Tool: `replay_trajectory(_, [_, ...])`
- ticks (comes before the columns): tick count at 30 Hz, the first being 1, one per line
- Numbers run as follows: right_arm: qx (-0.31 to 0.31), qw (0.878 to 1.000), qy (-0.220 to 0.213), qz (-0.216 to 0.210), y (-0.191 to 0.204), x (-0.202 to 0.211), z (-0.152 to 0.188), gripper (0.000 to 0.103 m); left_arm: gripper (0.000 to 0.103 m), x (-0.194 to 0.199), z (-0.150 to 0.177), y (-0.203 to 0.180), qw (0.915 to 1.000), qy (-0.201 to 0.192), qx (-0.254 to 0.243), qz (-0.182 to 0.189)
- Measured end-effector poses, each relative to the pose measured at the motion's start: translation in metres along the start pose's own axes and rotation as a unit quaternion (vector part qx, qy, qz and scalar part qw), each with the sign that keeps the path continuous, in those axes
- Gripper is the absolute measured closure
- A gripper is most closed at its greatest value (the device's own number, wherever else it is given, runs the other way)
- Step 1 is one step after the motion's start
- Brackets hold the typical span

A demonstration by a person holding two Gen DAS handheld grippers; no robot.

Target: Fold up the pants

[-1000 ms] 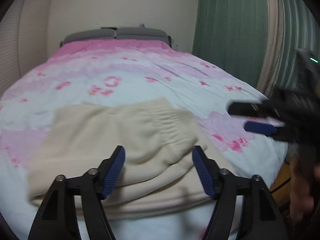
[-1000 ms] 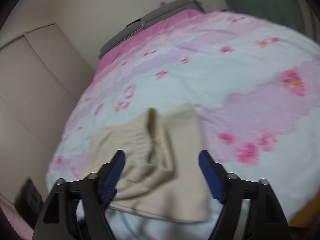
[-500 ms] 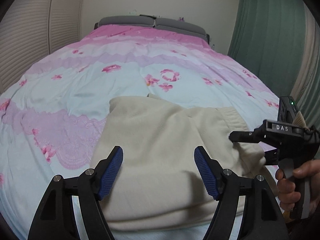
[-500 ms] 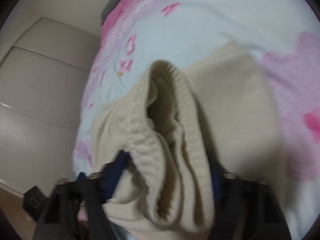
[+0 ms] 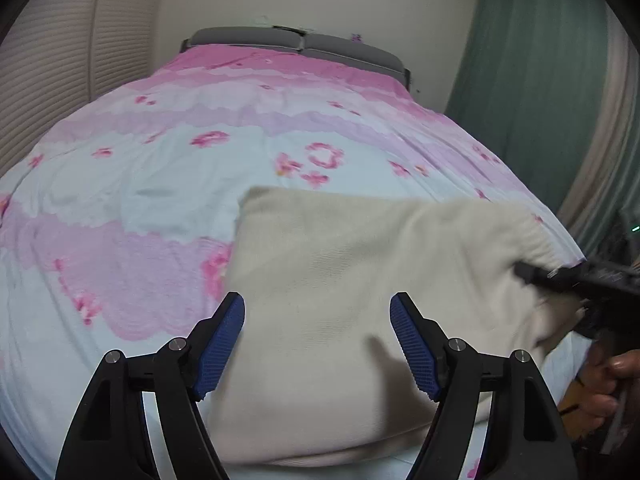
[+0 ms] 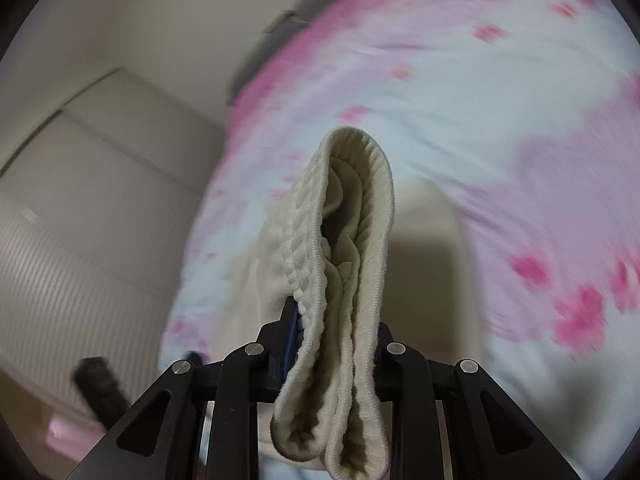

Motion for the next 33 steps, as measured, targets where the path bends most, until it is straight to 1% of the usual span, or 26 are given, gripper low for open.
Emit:
replay_trajectory(3, [-0.021,0.999,0.034,0.035,-0.026,-0.026,0.011,0.076,0.028,-0.012,0.007,-0.009,0.9998,0.013,-0.012,-0.001])
replay_trajectory(6, [-0.042,0.998,0.035,0.018,-0.041,-0.032,0.015,0.074,0.028,-0.025,0.011,-0.009,0.9994,0.026,-0.019,-0.011])
replay_trajectory(10, [-0.038,0.998,0.036,0.022,-0.042,-0.023,0.019,0.068,0.028,-0.031,0.014,-0.007,0.9991,0.03,-0.024,-0.017])
replay_trajectory(12, [-0.029,0.998,0.042,0.044,-0.035,-0.018,0.02,0.064,0.028,-0.027,0.014,-0.007,0.9991,0.03,-0.025,-0.014])
replay_trajectory(14, [-0.016,0.996,0.04,0.084,-0.021,-0.014,0.017,0.056,0.028,-0.02,0.011,-0.004,0.9994,0.029,-0.018,-0.007])
replay_trajectory(15, [-0.007,0.993,0.026,0.119,-0.012,-0.005,0.019,0.048,0.028,-0.017,0.01,-0.001,0.9995,0.027,-0.016,-0.005])
replay_trajectory(16, [0.0,0.99,0.011,0.14,-0.009,0.002,0.014,0.042,0.028,-0.012,0.008,0.002,0.9996,0.026,-0.012,-0.001])
replay_trajectory(18, [0.018,0.985,-0.032,0.167,0.008,0.023,0.02,0.039,0.028,-0.008,0.001,0.009,0.9995,0.03,-0.004,0.012])
replay_trajectory(20, [0.027,0.984,-0.053,0.166,0.022,0.034,0.024,0.037,0.028,-0.006,-0.008,0.017,0.9991,0.034,-0.004,0.025])
replay_trajectory(21, [0.028,0.985,-0.062,0.16,0.031,0.037,0.028,0.037,0.028,-0.004,-0.017,0.021,0.9988,0.034,-0.014,0.032])
replay_trajectory(22, [0.025,0.986,-0.072,0.149,0.042,0.033,0.032,0.037,0.028,-0.004,-0.025,0.024,0.9983,0.035,-0.026,0.038])
replay_trajectory(23, [0.016,0.987,-0.079,0.137,0.05,0.026,0.033,0.037,0.028,-0.004,-0.038,0.029,0.9965,0.038,-0.051,0.054])
replay_trajectory(24, [-0.008,0.988,-0.091,0.122,0.062,0.015,0.042,0.037,0.028,-0.005,-0.047,0.032,0.9944,0.046,-0.068,0.066])
replay_trajectory(26, [-0.062,0.987,-0.115,0.093,0.078,-0.005,0.062,0.037,0.028,-0.011,-0.068,0.039,0.9873,0.069,-0.115,0.085])
replay_trajectory(27, [-0.08,0.986,-0.125,0.075,0.087,-0.018,0.075,0.037,0.028,-0.013,-0.08,0.044,0.9809,0.076,-0.151,0.097])
replay_trajectory(29, [-0.09,0.984,-0.134,0.07,0.107,-0.035,0.094,0.037,0.029,-0.015,-0.096,0.054,0.9689,0.078,-0.207,0.11])
replay_trajectory(30, [-0.089,0.984,-0.134,0.074,0.119,-0.047,0.104,0.037,0.029,-0.016,-0.107,0.061,0.9583,0.078,-0.245,0.124])
replay_trajectory(31, [-0.089,0.984,-0.135,0.075,0.129,-0.057,0.111,0.037,0.029,-0.017,-0.112,0.063,0.952,0.08,-0.264,0.133])
replay_trajectory(32, [-0.092,0.984,-0.134,0.073,0.137,-0.065,0.117,0.037,0.029,-0.02,-0.119,0.067,0.9424,0.083,-0.291,0.142])
replay_trajectory(33, [-0.102,0.984,-0.128,0.072,0.144,-0.076,0.124,0.038,0.029,-0.025,-0.126,0.068,0.9308,0.087,-0.323,0.147])
Point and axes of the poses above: each gripper's, at about its wrist camera, not at the fingertips, and x roughly against the way its jaws point, y to its left, z to its underside, the point moved 1 cm from there along -x, roughly the way its jaws point, and after that the axes turned 15 degrees about y, right-handed, at the moved point
